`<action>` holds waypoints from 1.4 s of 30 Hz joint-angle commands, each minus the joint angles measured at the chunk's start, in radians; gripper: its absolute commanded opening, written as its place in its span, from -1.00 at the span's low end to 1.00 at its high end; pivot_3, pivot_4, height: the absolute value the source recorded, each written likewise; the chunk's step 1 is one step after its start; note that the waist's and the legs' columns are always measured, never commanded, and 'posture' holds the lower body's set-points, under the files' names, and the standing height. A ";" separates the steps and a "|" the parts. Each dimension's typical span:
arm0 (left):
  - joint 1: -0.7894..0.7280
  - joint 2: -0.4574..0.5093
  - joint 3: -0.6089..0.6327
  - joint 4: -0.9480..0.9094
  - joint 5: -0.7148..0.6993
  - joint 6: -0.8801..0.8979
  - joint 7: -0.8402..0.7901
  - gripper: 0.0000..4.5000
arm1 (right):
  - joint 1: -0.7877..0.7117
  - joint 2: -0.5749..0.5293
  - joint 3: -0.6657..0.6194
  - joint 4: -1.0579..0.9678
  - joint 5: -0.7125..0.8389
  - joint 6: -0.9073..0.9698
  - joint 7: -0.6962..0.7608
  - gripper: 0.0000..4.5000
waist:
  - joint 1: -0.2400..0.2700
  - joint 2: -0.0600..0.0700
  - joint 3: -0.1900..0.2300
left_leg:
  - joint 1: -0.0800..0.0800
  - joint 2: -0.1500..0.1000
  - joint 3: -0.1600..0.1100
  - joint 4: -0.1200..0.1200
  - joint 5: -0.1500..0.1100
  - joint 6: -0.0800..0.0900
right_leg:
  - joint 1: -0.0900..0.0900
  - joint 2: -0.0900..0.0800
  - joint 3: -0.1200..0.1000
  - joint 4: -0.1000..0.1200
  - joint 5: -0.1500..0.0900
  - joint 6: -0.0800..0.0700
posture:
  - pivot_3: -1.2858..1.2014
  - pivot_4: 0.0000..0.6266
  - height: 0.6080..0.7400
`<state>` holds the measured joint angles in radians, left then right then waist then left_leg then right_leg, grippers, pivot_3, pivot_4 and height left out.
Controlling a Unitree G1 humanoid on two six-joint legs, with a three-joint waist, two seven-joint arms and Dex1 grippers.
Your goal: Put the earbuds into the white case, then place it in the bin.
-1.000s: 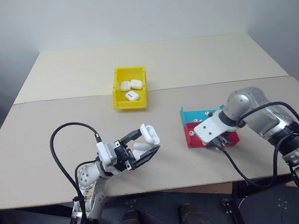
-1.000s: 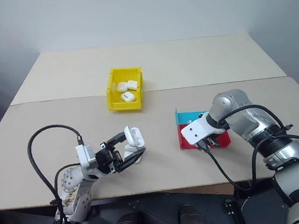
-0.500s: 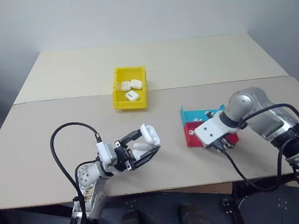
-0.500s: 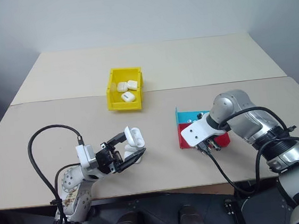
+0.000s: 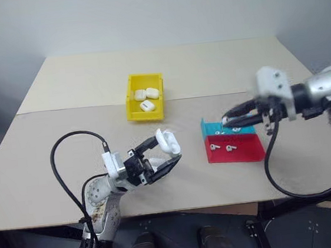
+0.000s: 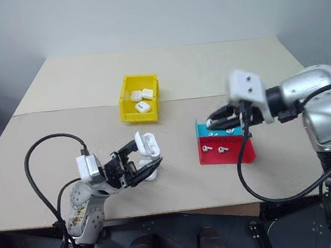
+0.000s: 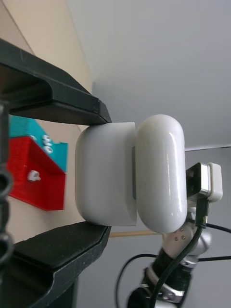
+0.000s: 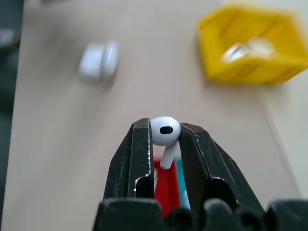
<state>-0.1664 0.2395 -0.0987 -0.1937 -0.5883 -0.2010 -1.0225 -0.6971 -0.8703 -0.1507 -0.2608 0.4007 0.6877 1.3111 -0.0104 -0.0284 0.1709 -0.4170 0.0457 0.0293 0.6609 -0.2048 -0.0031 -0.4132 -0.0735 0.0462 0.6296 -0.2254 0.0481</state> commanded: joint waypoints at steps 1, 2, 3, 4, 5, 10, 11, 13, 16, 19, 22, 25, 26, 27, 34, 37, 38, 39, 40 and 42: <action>-0.036 0.002 -0.006 -0.084 -0.045 0.047 0.009 0.22 | 0.000 0.047 -0.173 -0.109 0.184 0.106 -0.125 -0.71 | 0.000 0.000 0.000 | 0.000 0.000 0.000 0.000 0.000 0.000 | 0.000 0.000 0.000 0.000 0.000 0.000 | 0.03 -0.52 1.00; -0.041 0.003 -0.007 -0.094 -0.056 0.060 0.004 0.22 | 0.003 0.073 -0.201 -0.130 0.228 0.119 -0.159 -0.71 | -0.002 0.000 0.000 | 0.000 0.000 0.000 0.000 0.000 0.000 | 0.001 0.001 0.000 0.000 0.000 0.000 | 0.03 -0.52 1.00; -0.043 0.012 -0.015 -0.116 -0.073 0.093 0.005 0.22 | 0.009 0.127 -0.240 -0.151 0.312 0.126 -0.198 -0.71 | -0.005 0.000 0.000 | 0.001 0.000 0.000 0.000 0.000 0.000 | 0.001 0.001 0.000 0.000 0.000 0.000 | 0.03 -0.52 1.00; -0.043 0.019 -0.019 -0.132 -0.086 0.118 0.006 0.22 | 0.013 0.163 -0.263 -0.165 0.372 0.130 -0.226 -0.71 | -0.007 0.000 0.000 | 0.001 0.001 0.000 0.000 0.000 0.000 | 0.002 0.002 0.000 0.000 0.000 0.000 | 0.03 -0.52 1.00; -0.045 0.017 -0.026 -0.141 -0.094 0.129 0.002 0.22 | 0.025 0.205 -0.267 -0.193 0.414 0.115 -0.250 -0.71 | -0.007 0.000 0.000 | 0.001 0.002 0.000 0.000 0.000 0.000 | 0.002 0.003 0.001 0.000 0.000 0.000 | 0.03 -0.52 1.00; -0.068 -0.002 -0.023 -0.136 -0.104 0.132 -0.014 0.22 | 0.058 0.324 -0.199 -0.274 0.489 0.016 -0.294 -0.71 | -0.005 0.000 0.000 | 0.002 0.004 -0.001 0.000 0.000 0.000 | 0.002 0.006 0.001 0.000 0.001 -0.001 | 0.03 -0.52 1.00; -0.073 -0.003 -0.019 -0.135 -0.106 0.136 -0.015 0.22 | 0.062 0.345 -0.179 -0.276 0.495 -0.007 -0.286 -0.71 | -0.005 0.000 0.000 | 0.002 0.004 -0.001 0.000 0.000 0.001 | 0.001 0.006 0.001 0.000 0.001 0.000 | 0.03 -0.52 1.00; -0.077 -0.006 -0.017 -0.135 -0.106 0.139 -0.016 0.22 | 0.076 0.378 -0.137 -0.273 0.491 -0.059 -0.256 -0.71 | -0.005 0.000 0.000 | 0.002 0.004 -0.001 0.000 0.001 0.001 | 0.002 0.006 0.001 0.000 0.001 0.000 | 0.03 -0.52 1.00; -0.071 -0.012 -0.017 -0.141 -0.104 0.139 -0.014 0.22 | 0.096 0.414 -0.066 -0.248 0.457 -0.146 -0.215 -0.71 | -0.005 0.000 0.000 | 0.002 0.004 -0.001 0.000 0.001 0.001 | 0.002 0.007 0.001 0.000 0.001 0.000 | 0.03 -0.52 1.00; -0.065 -0.016 -0.018 -0.149 -0.101 0.143 -0.008 0.22 | 0.089 0.427 -0.013 -0.214 0.421 -0.195 -0.215 -0.71 | -0.005 0.000 0.000 | 0.002 0.004 -0.001 0.000 0.001 0.001 | 0.002 0.007 0.001 0.000 0.001 -0.001 | 0.03 -0.52 1.00; -0.064 -0.013 -0.014 -0.154 -0.101 0.145 -0.005 0.22 | 0.087 0.422 0.013 -0.195 0.408 -0.234 -0.196 -0.71 | -0.004 0.000 0.000 | 0.002 0.004 -0.001 0.000 0.001 0.001 | 0.002 0.007 0.001 0.000 0.001 -0.001 | 0.03 -0.52 1.00; -0.061 -0.011 -0.012 -0.158 -0.101 0.145 -0.003 0.22 | 0.087 0.416 0.028 -0.176 0.396 -0.260 -0.191 -0.71 | -0.004 0.000 0.000 | 0.002 0.004 -0.001 0.000 0.001 0.001 | 0.002 0.007 0.001 0.000 0.001 -0.001 | 0.03 -0.52 1.00; -0.061 -0.011 -0.012 -0.159 -0.101 0.145 -0.002 0.22 | 0.089 0.415 0.033 -0.172 0.392 -0.268 -0.190 -0.71 | -0.004 0.000 0.000 | 0.002 0.004 -0.001 0.000 0.001 0.001 | 0.002 0.007 0.001 0.000 0.001 -0.001 | 0.03 -0.52 1.00; -0.061 -0.012 -0.012 -0.159 -0.100 0.145 -0.002 0.22 | 0.093 0.413 0.039 -0.170 0.388 -0.275 -0.188 -0.71 | -0.004 0.000 0.000 | 0.002 0.004 -0.001 0.000 0.001 0.001 | 0.002 0.007 0.001 0.000 0.001 -0.001 | 0.03 -0.52 1.00; -0.060 -0.026 -0.019 -0.149 -0.093 0.133 -0.010 0.22 | 0.102 0.400 0.092 -0.150 0.329 -0.327 -0.184 -0.71 | -0.004 0.000 0.000 | 0.002 0.004 -0.001 0.000 0.001 0.001 | 0.001 0.007 0.001 0.000 0.001 -0.001 | 0.03 -0.52 1.00; -0.061 -0.031 -0.019 -0.145 -0.093 0.129 -0.016 0.22 | 0.100 0.397 0.103 -0.139 0.316 -0.341 -0.183 -0.71 | -0.004 0.000 0.000 | 0.002 0.004 -0.001 0.000 0.001 0.001 | 0.001 0.007 0.001 0.000 0.001 -0.001 | 0.03 -0.52 1.00; -0.061 -0.033 -0.018 -0.143 -0.093 0.127 -0.018 0.22 | 0.100 0.396 0.106 -0.135 0.311 -0.346 -0.183 -0.71 | -0.004 0.000 0.000 | 0.002 0.004 -0.001 0.000 0.001 0.001 | 0.001 0.007 0.001 0.000 0.001 -0.001 | 0.03 -0.52 1.00; -0.062 -0.034 -0.018 -0.142 -0.092 0.127 -0.019 0.22 | 0.099 0.396 0.109 -0.131 0.308 -0.349 -0.182 -0.71 | -0.004 0.000 0.000 | 0.002 0.004 -0.001 0.000 0.001 0.001 | 0.001 0.007 0.001 0.000 0.001 -0.001 | 0.03 -0.52 1.00; -0.063 -0.034 -0.016 -0.140 -0.092 0.126 -0.020 0.22 | 0.099 0.395 0.110 -0.129 0.307 -0.351 -0.181 -0.71 | -0.004 0.000 0.000 | 0.002 0.004 -0.001 0.000 0.001 0.001 | 0.001 0.007 0.001 0.000 0.001 -0.001 | 0.03 -0.52 1.00; -0.062 -0.036 -0.015 -0.136 -0.090 0.123 -0.023 0.22 | 0.101 0.393 0.116 -0.126 0.302 -0.356 -0.176 -0.71 | -0.004 0.000 0.000 | 0.002 0.004 -0.001 0.000 0.001 0.001 | 0.001 0.007 0.001 0.000 0.001 -0.001 | 0.03 -0.52 1.00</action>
<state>-0.2234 0.2118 -0.1176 -0.3072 -0.6694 -0.0565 -1.0386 -0.5838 -0.4658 -0.0441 -0.3802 0.7088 0.3537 1.1306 -0.0146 -0.0280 0.1705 -0.4153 0.0501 0.0281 0.6609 -0.2040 -0.0017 -0.4119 -0.0666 0.0476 0.6293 -0.2244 0.0468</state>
